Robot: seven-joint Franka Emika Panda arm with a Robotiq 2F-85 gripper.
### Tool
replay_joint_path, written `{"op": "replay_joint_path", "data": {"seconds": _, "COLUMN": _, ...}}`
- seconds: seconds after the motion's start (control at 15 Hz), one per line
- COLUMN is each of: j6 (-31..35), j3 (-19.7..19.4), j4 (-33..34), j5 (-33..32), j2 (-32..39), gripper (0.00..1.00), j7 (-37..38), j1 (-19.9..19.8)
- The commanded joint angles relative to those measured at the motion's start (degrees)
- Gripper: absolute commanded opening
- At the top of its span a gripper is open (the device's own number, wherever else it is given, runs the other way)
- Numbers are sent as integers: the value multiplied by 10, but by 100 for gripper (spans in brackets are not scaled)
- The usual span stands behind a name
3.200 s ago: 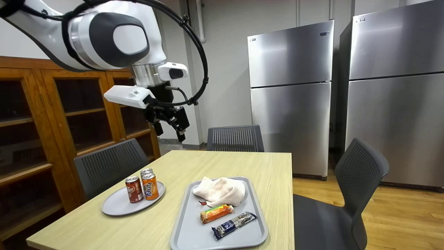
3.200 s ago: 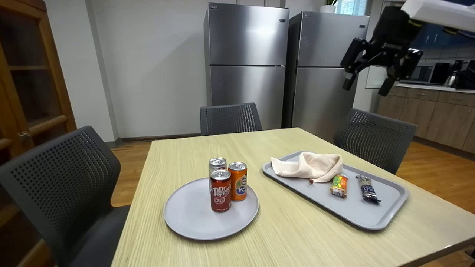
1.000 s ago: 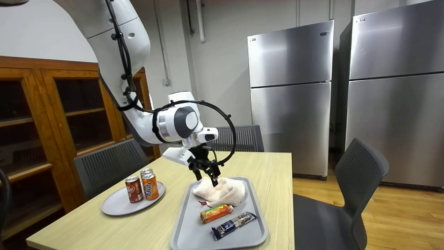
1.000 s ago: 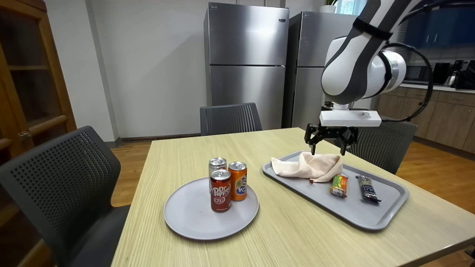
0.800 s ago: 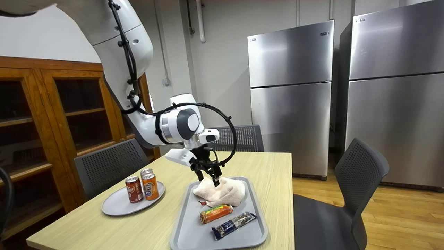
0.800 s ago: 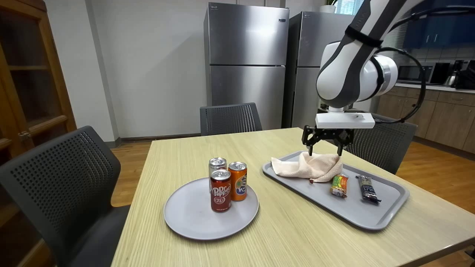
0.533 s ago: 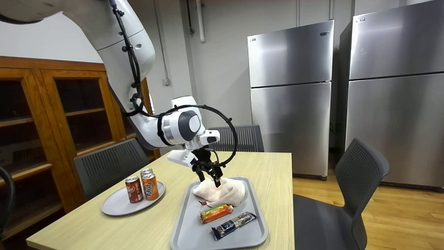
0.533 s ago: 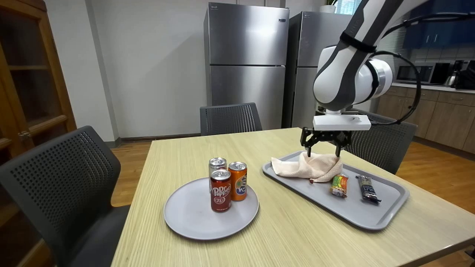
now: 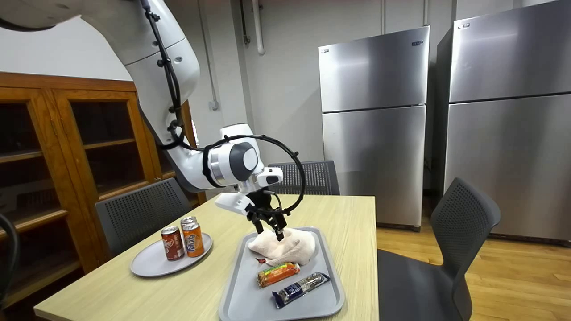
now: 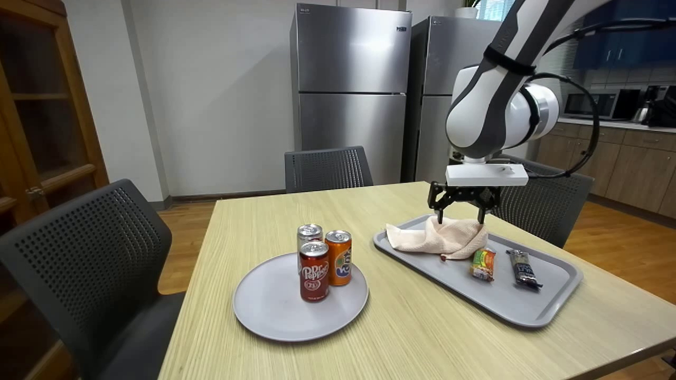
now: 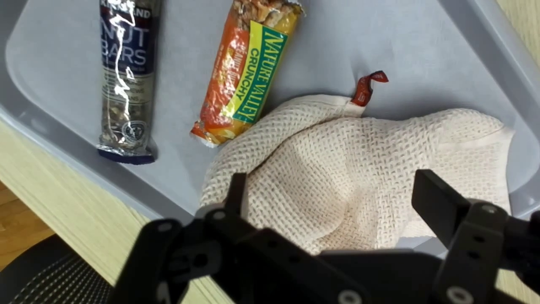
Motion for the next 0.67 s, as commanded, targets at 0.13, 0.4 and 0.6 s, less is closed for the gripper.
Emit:
{"op": "replay_joint_path", "data": {"seconds": 0.13, "j6": 28, "j3": -4, "j4": 3, "j5": 13, "j2": 8, "gripper": 100, "j7": 2, "j1": 8}}
{"op": "replay_joint_path", "data": {"seconds": 0.4, "j6": 43, "j3": -5, "j4": 13, "j5": 21, "j2": 25, "gripper": 100, "j7": 4, "j1": 16}}
{"op": "replay_joint_path", "data": {"seconds": 0.6, "j6": 44, "j3": -10, "j4": 28, "j5": 25, "j2": 45, "gripper": 100, "j7": 6, "j1": 24}}
